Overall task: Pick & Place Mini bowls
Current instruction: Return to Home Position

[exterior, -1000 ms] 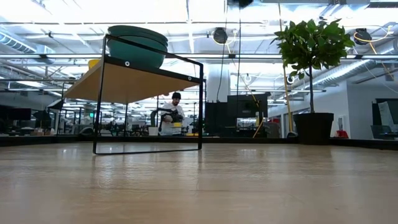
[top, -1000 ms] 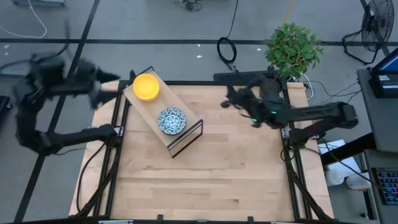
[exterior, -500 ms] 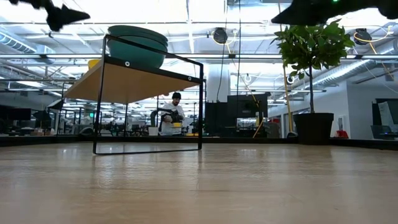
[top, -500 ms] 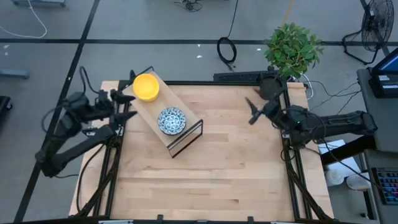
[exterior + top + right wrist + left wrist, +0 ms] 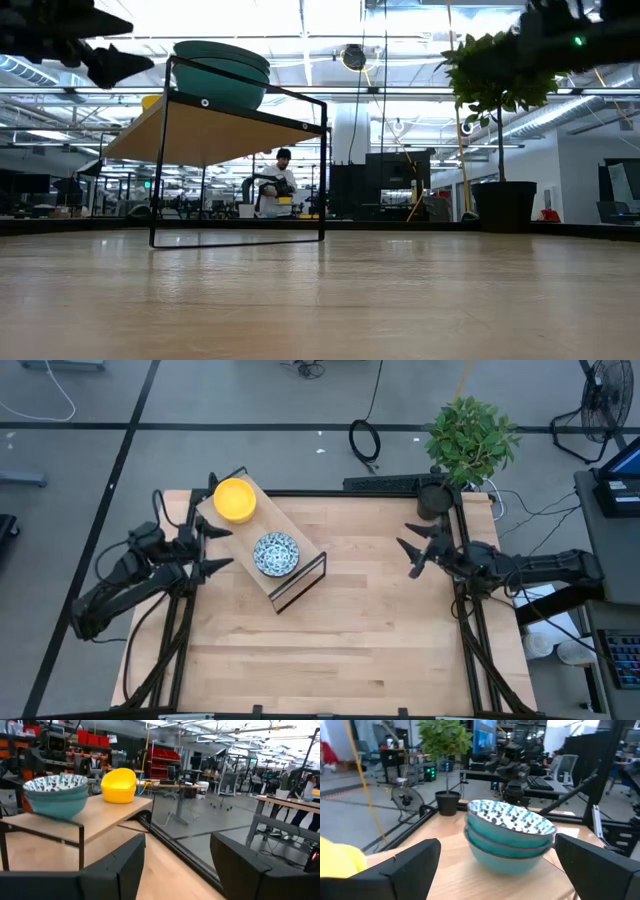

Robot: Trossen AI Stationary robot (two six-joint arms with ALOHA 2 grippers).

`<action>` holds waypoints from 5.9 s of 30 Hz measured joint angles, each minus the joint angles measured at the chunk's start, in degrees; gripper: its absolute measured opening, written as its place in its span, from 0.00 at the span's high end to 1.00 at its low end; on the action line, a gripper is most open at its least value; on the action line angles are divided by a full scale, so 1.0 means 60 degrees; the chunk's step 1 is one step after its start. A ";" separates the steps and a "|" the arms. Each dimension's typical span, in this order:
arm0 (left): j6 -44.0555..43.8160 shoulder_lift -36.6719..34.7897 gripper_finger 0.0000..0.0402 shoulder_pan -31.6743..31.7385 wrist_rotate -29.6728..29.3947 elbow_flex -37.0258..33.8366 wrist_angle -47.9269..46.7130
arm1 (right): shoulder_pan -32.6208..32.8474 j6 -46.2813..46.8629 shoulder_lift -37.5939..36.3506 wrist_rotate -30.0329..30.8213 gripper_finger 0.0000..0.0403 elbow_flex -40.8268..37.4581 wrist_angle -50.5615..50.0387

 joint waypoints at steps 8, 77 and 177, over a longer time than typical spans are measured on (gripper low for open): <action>0.0741 -0.0085 0.02 -0.1009 0.0060 -0.0034 0.0083 | 0.0009 0.0682 -0.2093 -0.0349 0.48 -0.1751 0.0105; 0.0216 0.0245 0.02 -0.4510 -0.4025 -0.2998 0.3807 | 0.0012 0.2098 -0.2997 -0.1489 0.48 -0.2474 -0.0933; 0.0219 0.0245 0.02 -0.4506 -0.4025 -0.2995 0.3807 | 0.0012 0.2098 -0.2997 -0.1489 0.48 -0.2474 -0.0931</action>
